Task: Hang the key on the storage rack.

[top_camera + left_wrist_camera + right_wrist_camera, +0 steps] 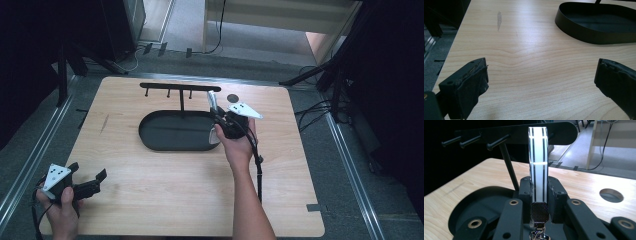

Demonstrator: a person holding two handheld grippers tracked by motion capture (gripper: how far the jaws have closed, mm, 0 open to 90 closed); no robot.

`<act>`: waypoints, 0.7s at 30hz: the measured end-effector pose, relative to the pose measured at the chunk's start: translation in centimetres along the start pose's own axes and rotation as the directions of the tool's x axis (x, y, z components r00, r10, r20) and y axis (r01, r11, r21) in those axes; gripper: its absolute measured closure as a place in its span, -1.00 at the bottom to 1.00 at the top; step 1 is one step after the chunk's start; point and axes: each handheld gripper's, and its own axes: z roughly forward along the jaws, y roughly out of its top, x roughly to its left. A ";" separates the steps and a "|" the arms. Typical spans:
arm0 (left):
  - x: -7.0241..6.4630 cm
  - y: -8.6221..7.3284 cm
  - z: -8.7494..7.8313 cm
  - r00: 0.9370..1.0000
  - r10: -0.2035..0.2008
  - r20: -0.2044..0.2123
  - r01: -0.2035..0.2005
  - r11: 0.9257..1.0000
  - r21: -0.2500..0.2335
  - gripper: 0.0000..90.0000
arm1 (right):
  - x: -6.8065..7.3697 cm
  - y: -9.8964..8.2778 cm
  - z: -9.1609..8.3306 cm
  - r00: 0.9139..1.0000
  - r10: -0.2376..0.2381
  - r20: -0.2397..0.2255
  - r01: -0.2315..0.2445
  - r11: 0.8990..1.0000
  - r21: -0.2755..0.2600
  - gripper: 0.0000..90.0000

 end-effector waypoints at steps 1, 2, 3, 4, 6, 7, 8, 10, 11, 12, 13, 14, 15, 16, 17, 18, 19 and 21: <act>0.0 0.0 0.0 1.000 0.000 0.000 0.000 1.000 0.000 -1.00 | -0.2 0.0 0.2 1.000 0.021 -0.008 -0.022 1.000 -0.011 0.68; 0.0 0.0 0.0 1.000 -0.001 0.000 0.001 1.000 0.000 -1.00 | -0.3 0.0 0.2 1.000 0.028 -0.011 -0.028 1.000 -0.014 0.68; 0.0 0.0 0.0 1.000 -0.001 -0.001 0.001 1.000 0.000 -1.00 | -0.3 0.0 0.2 1.000 0.028 -0.011 -0.028 1.000 -0.014 0.68; 0.0 0.0 0.0 1.000 0.000 -0.001 0.000 1.000 0.001 -1.00 | -0.5 0.0 0.4 0.999 0.041 -0.013 -0.041 0.999 -0.021 0.68; 0.0 0.0 0.0 1.000 0.001 -0.001 -0.001 1.000 0.002 -1.00 | -0.5 0.0 0.4 0.999 0.046 -0.013 -0.047 0.999 -0.021 0.68; 0.0 0.0 0.0 1.000 0.001 -0.001 -0.001 1.000 0.002 -1.00 | -0.7 0.0 0.5 0.998 0.062 -0.024 -0.063 0.998 -0.023 0.67; 0.0 0.0 0.0 1.000 0.001 -0.001 -0.001 1.000 0.002 -1.00 | -0.7 0.0 0.5 0.998 0.062 -0.024 -0.063 0.998 -0.023 0.67; 0.0 0.0 0.0 1.000 0.001 -0.001 -0.001 1.000 0.002 -1.00 | -0.8 -0.1 0.5 0.997 0.070 -0.033 -0.071 0.997 -0.025 0.66; 0.0 0.0 0.0 1.000 0.001 -0.001 -0.001 1.000 0.002 -1.00 | -1.0 -0.1 0.5 0.996 0.088 -0.035 -0.089 0.996 -0.027 0.66; 0.0 0.0 0.0 1.000 0.001 -0.001 -0.001 1.000 0.002 -1.00 | -1.0 -0.1 0.5 0.996 0.088 -0.035 -0.089 0.996 -0.027 0.66; 0.0 0.0 0.0 1.000 0.001 -0.001 -0.001 1.000 0.002 -1.00 | -1.1 -0.1 0.5 0.995 0.090 -0.036 -0.092 0.995 -0.029 0.66; 0.0 0.0 0.0 1.000 0.003 -0.001 -0.003 1.000 0.004 -1.00 | -1.4 -0.2 0.4 0.995 0.100 -0.029 -0.101 0.994 -0.031 0.67; 0.0 0.0 0.0 1.000 0.003 -0.001 -0.003 1.000 0.004 -1.00 | -1.4 -0.2 0.4 0.995 0.100 -0.029 -0.101 0.994 -0.031 0.67; -0.1 0.0 0.0 1.000 0.004 -0.002 -0.004 1.000 0.003 -1.00 | -1.5 -0.2 0.5 0.995 0.097 -0.022 -0.098 0.995 -0.029 0.67; -0.1 0.0 0.1 1.000 0.004 -0.002 -0.004 1.000 0.003 -1.00 | -1.4 -0.1 0.6 0.995 0.099 -0.018 -0.099 0.995 -0.026 0.67; -0.1 0.0 0.0 1.000 0.005 -0.002 -0.005 1.000 0.004 -1.00 | -1.4 -0.1 0.6 0.995 0.099 -0.018 -0.099 0.995 -0.026 0.67; -0.1 0.0 0.0 1.000 0.003 -0.002 -0.003 1.000 0.002 -1.00 | -1.3 0.0 0.7 0.996 0.094 -0.009 -0.094 0.995 -0.025 0.67; 0.0 0.0 0.0 1.000 0.003 -0.001 -0.003 1.000 0.003 -1.00 | -1.3 0.0 0.7 0.995 0.101 -0.011 -0.101 0.994 -0.029 0.68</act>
